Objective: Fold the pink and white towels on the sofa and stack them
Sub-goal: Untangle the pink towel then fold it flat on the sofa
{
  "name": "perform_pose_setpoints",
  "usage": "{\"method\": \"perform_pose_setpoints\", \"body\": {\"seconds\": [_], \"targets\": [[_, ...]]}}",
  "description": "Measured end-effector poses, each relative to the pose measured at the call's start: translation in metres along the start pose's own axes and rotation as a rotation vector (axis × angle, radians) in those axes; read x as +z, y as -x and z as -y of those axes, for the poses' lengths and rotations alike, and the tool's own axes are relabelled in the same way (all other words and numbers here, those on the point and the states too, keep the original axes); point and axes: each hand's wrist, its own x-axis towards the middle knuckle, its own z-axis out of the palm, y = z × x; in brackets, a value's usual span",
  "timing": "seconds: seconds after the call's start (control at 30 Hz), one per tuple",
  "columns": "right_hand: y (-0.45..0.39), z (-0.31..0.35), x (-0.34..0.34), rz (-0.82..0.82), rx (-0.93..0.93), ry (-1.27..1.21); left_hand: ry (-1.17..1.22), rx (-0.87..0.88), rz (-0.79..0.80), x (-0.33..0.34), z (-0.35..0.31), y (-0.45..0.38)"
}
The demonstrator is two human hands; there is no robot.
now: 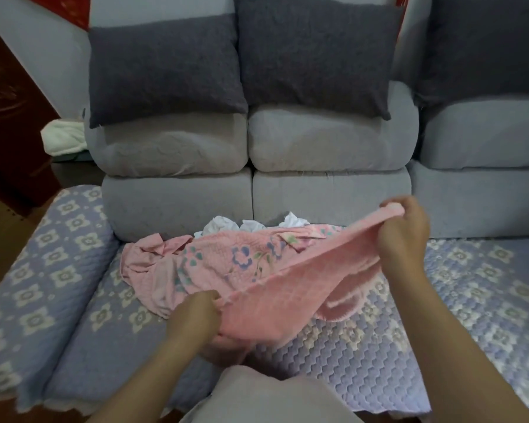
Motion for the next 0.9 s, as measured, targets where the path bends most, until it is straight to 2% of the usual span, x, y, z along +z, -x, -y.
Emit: {"method": "perform_pose_setpoints", "body": {"seconds": [0.07, 0.13, 0.2, 0.23, 0.27, 0.3, 0.33, 0.37, 0.4, 0.43, 0.47, 0.5, 0.53, 0.6, 0.67, 0.73, 0.8, 0.9], "targets": [[0.006, 0.015, -0.010, -0.020, -0.064, 0.006, 0.047, -0.099, -0.177, 0.011, 0.030, -0.005], [0.009, 0.025, -0.023, -0.107, -0.104, -0.012, 0.221, -0.243, -0.349, 0.010, 0.057, -0.008], [0.014, 0.021, -0.031, -0.146, -0.196, 0.095, 0.728, -0.396, -0.520, -0.009, 0.071, -0.021], [0.021, 0.011, -0.031, -0.088, -0.280, 0.206, 1.078, -0.450, -0.564, -0.021, 0.073, -0.030], [0.033, -0.002, -0.029, 0.037, -0.387, 0.350, 1.435, -0.473, -0.553, -0.033, 0.072, -0.037], [0.050, -0.019, -0.025, 0.232, -0.494, 0.492, 1.643, -0.483, -0.501, -0.041, 0.072, -0.040], [0.071, -0.040, -0.025, 0.492, -0.583, 0.632, 1.628, -0.445, -0.452, -0.044, 0.076, -0.036], [0.090, -0.063, -0.028, 0.740, -0.661, 0.764, 1.422, -0.370, -0.431, -0.043, 0.087, -0.032], [0.104, -0.092, -0.036, 0.938, -0.760, 0.908, 1.068, -0.255, -0.427, -0.039, 0.105, -0.026], [0.113, -0.118, -0.047, 1.071, -0.818, 1.082, 0.604, -0.093, -0.352, -0.033, 0.130, -0.019], [0.119, -0.140, -0.062, 1.173, -0.742, 1.283, 0.168, 0.093, -0.200, -0.025, 0.155, -0.010], [0.121, -0.157, -0.075, 1.199, -0.564, 1.482, -0.129, 0.245, 0.007, -0.015, 0.178, -0.001], [0.120, -0.171, -0.086, 1.156, -0.389, 1.643, -0.299, 0.327, 0.194, -0.003, 0.196, 0.009], [0.118, -0.188, -0.090, 0.997, -0.084, 1.746, -0.409, 0.388, 0.381, 0.027, 0.218, 0.028], [0.122, -0.199, -0.085, 0.866, 0.117, 1.663, -0.418, 0.355, 0.360, 0.049, 0.229, 0.041], [0.126, -0.208, -0.078, 0.745, 0.193, 1.529, -0.397, 0.281, 0.129, 0.064, 0.252, 0.036], [0.120, -0.196, -0.066, 0.610, 0.264, 1.330, -0.266, 0.064, -0.081, 0.054, 0.269, 0.020], [0.098, -0.128, -0.039, 0.392, 0.236, 0.949, 0.089, -0.135, -0.302, -0.017, 0.228, -0.010]]}}
